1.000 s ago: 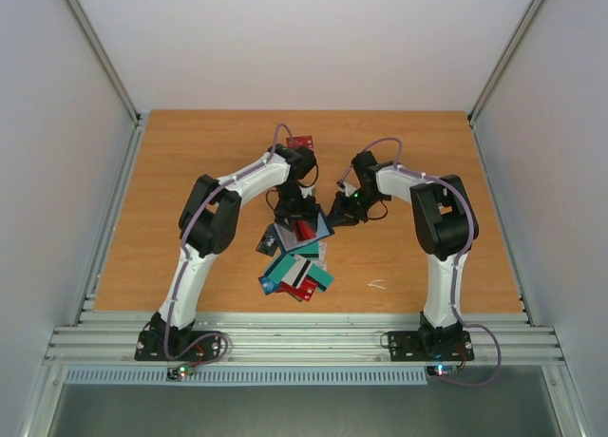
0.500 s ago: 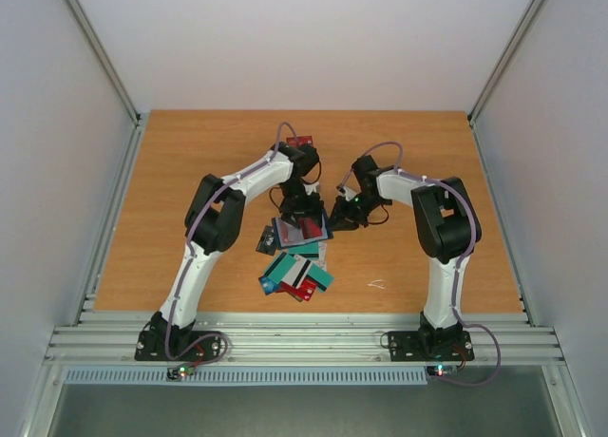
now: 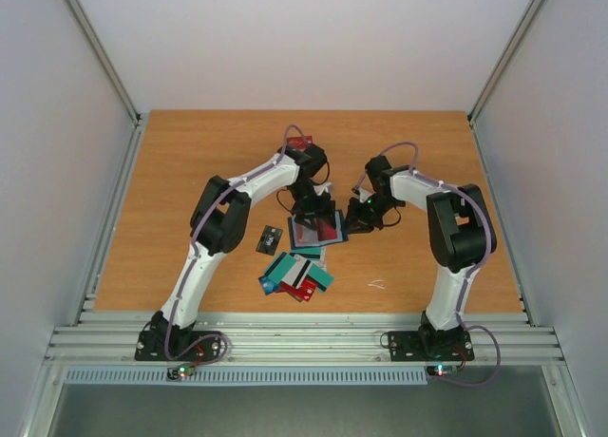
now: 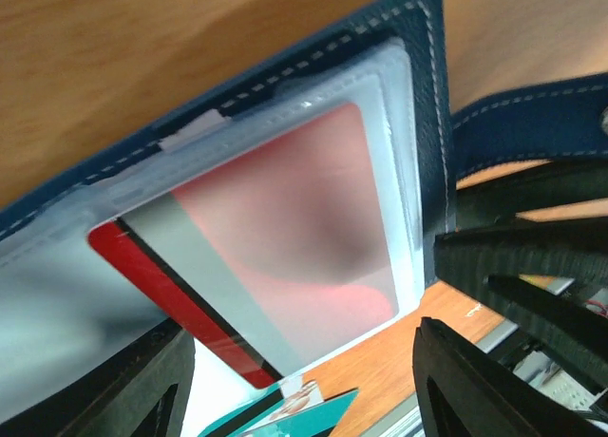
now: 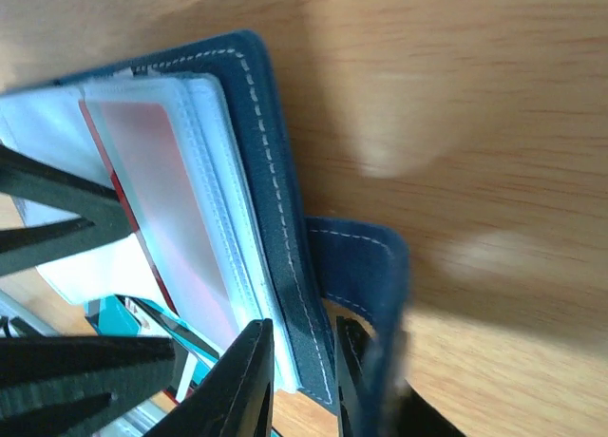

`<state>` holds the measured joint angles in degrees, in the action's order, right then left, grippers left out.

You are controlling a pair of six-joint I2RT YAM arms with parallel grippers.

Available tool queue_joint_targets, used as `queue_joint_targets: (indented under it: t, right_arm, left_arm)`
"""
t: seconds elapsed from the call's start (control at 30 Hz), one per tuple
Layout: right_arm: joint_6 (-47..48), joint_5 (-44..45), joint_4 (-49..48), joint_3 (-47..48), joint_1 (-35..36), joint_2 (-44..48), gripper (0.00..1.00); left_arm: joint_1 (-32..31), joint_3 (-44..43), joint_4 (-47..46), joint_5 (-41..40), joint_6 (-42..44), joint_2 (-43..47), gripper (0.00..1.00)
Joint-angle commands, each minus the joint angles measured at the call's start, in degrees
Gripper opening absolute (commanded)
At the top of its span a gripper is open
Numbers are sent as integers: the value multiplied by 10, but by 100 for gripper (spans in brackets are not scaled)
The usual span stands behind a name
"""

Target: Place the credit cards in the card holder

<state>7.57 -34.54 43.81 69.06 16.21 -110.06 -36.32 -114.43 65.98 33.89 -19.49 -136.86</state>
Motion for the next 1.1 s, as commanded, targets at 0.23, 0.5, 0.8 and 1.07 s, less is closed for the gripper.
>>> queue_joint_targets:
  t: [0.23,0.5,0.8,1.07]
  right_arm:
    - [8,18,48,3,-14,46,22]
    - [5,28,45,9,-14,85,26]
    - [-28,-58,-16,-2,-14,80,30]
    - [-63,-105,-54,-1,-14,46,29]
  left_arm:
    - [-14,-11,-27,-25,10,22,72]
    - [-12,11,-10,-58,18,75,85]
    - [-7,60,-39,-108,20,147,85]
    - [-8,87,-75,-92,15,143,60]
